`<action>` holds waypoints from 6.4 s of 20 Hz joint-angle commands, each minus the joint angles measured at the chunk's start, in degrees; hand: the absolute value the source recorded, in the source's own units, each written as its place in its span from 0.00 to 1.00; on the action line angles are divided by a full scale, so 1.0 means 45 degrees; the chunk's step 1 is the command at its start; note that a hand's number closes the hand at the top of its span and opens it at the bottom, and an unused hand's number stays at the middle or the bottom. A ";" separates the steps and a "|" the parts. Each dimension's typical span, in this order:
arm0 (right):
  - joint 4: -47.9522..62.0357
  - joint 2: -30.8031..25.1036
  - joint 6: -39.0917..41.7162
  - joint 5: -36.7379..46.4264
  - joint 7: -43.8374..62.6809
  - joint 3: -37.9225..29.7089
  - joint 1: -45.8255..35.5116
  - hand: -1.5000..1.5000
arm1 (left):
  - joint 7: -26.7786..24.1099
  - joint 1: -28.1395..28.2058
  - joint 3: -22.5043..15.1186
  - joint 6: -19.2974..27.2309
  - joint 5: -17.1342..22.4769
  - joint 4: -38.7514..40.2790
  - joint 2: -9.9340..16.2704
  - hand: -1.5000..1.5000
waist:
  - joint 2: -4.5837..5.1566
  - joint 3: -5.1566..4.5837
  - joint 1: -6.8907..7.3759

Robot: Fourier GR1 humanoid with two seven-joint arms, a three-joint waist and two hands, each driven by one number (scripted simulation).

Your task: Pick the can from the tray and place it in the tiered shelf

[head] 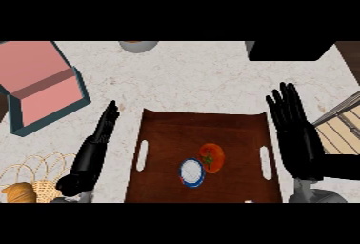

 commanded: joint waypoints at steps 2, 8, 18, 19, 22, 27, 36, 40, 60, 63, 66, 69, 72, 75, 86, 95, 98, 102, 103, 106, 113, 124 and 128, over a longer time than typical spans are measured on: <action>0.0465 -0.0592 0.0535 0.0933 0.1225 0.0961 -0.1316 0.00 | 0.0935 -0.0980 0.0649 -0.0161 -0.0177 0.0585 0.0314 0.50 | -0.0051 -0.0195 -0.0120; 0.0766 0.2231 0.0203 -0.4678 0.2118 0.0303 -0.1073 1.00 | 0.1242 -0.0969 0.0477 -0.0284 -0.0010 0.0807 0.0252 0.50 | 0.0549 0.0290 0.0059; 0.5018 0.0401 -0.2393 0.4231 -0.3304 0.0828 -0.1489 0.00 | 0.2442 -0.2622 0.1044 -0.0555 -0.0218 0.2248 -0.0091 0.50 | -0.0036 -0.0180 -0.0216; 0.5159 0.0040 -0.1236 0.3448 -0.3909 0.0348 -0.1396 0.00 | 0.2311 -0.1784 0.1423 -0.1300 0.0326 0.1582 0.0547 0.50 | -0.0051 -0.0180 -0.0149; 0.3950 -0.0802 0.0515 0.3514 -0.2087 0.1451 -0.1621 0.00 | 0.2887 -0.2483 0.1236 -0.1197 0.0003 0.1651 0.0316 0.50 | -0.0082 -0.0188 -0.0200; 0.1876 -0.2764 0.1499 0.4988 0.0743 0.2760 -0.2097 0.00 | 0.2569 -0.2249 0.1149 -0.0867 -0.0246 0.2077 -0.0123 0.50 | -0.0131 -0.0210 -0.0270; -0.0506 -0.3369 0.3026 0.6727 0.7278 0.4355 -0.4918 0.00 | 0.2393 -0.2544 0.1572 -0.1199 -0.0279 0.2363 -0.0073 0.50 | -0.0084 -0.0227 -0.0169; -0.1811 -0.4611 0.5227 0.6715 0.9103 0.5413 -0.5091 0.00 | 0.2471 -0.2112 0.1511 -0.1174 -0.0260 0.1961 -0.0094 0.50 | -0.0143 -0.0224 -0.0204; -0.4713 -0.0559 0.7515 0.9916 1.5635 0.6997 -0.5512 0.00 | 0.2697 -0.1822 0.1810 -0.1364 -0.1456 0.1848 -0.1067 0.50 | -0.0102 -0.0197 -0.0213; -0.4089 -0.0310 0.7387 1.0638 1.4732 0.6832 -0.4993 0.00 | 0.2111 -0.1453 0.2125 -0.2021 -0.1250 0.1880 -0.0877 0.50 | -0.0088 -0.0194 -0.0180; -0.3405 0.0810 0.7506 1.1030 1.5421 0.7037 -0.5464 0.00 | 0.2673 -0.2045 0.2564 -0.2387 -0.1041 0.1872 -0.0591 0.50 | -0.0090 -0.0196 -0.0176; -0.3930 0.0107 0.7832 1.1114 1.4394 0.6720 -0.4340 0.00 | 0.3054 -0.1959 0.2617 -0.2508 -0.1164 0.1332 -0.0612 0.50 | -0.0089 -0.0191 -0.0204; -0.3052 0.0482 0.7825 1.1516 1.4101 0.6723 -0.4459 0.00 | 0.1655 -0.1483 0.2752 -0.2518 -0.1297 0.2319 -0.0846 0.50 | -0.0071 -0.0196 -0.0186; -0.2532 0.1010 0.7759 1.2186 1.4010 0.6744 -0.4339 0.00 | 0.2512 -0.1974 0.2875 -0.2767 -0.1181 0.1777 -0.0875 0.50 | -0.0079 -0.0193 -0.0173; -0.1497 0.1643 0.8286 1.3662 1.2640 0.6397 -0.3399 0.00 | 0.3252 -0.2082 0.2984 -0.2400 -0.2023 0.1569 -0.1527 0.50 | -0.0073 -0.0190 -0.0179; -0.0483 0.2347 0.8257 1.5022 1.1929 0.6741 -0.2888 0.00 | 0.2115 -0.1472 0.3505 -0.3328 -0.1980 0.1695 -0.1339 0.50 | -0.0072 -0.0192 -0.0174; -0.0694 0.2270 0.8120 1.5591 1.1831 0.6886 -0.2352 0.00 | 0.2321 -0.2100 0.3781 -0.3220 -0.2123 0.2034 -0.1482 0.50 | -0.0074 -0.0191 -0.0202; 0.0997 0.2362 0.7749 1.5174 1.1246 0.6213 -0.3427 0.00 | 0.3573 -0.2459 0.2991 -0.2269 -0.3001 0.1611 -0.2416 0.50 | -0.0068 -0.0189 -0.0160; 0.0060 0.2364 0.8317 1.5166 1.1937 0.6626 -0.3009 0.00 | 0.2870 -0.1693 0.3377 -0.2895 -0.2669 0.1280 -0.1982 0.50 | -0.0078 -0.0191 -0.0158; 0.0839 0.1825 0.7008 1.6158 0.9789 0.6566 -0.1596 0.00 | 0.2677 -0.2119 0.3525 -0.3063 -0.2581 0.1979 -0.2123 0.50 | -0.0072 -0.0189 -0.0198; 0.2144 0.2367 0.7149 1.5430 0.9843 0.5889 -0.3004 0.00 | 0.2165 -0.1856 0.3757 -0.3216 -0.2982 0.2039 -0.2018 0.50 | -0.0070 -0.0190 -0.0153; 0.3484 0.2120 0.7145 1.6927 0.8156 0.6607 -0.2424 1.00 | 0.2399 -0.0875 0.3237 -0.3138 -0.3366 0.1081 -0.2595 0.50 | -0.0071 -0.0188 -0.0121; 0.1516 0.2149 0.8054 1.7415 0.8799 0.6993 -0.1992 1.00 | 0.3267 -0.1912 0.4560 -0.4371 -0.2204 0.0984 -0.1534 0.50 | -0.0082 -0.0190 -0.0170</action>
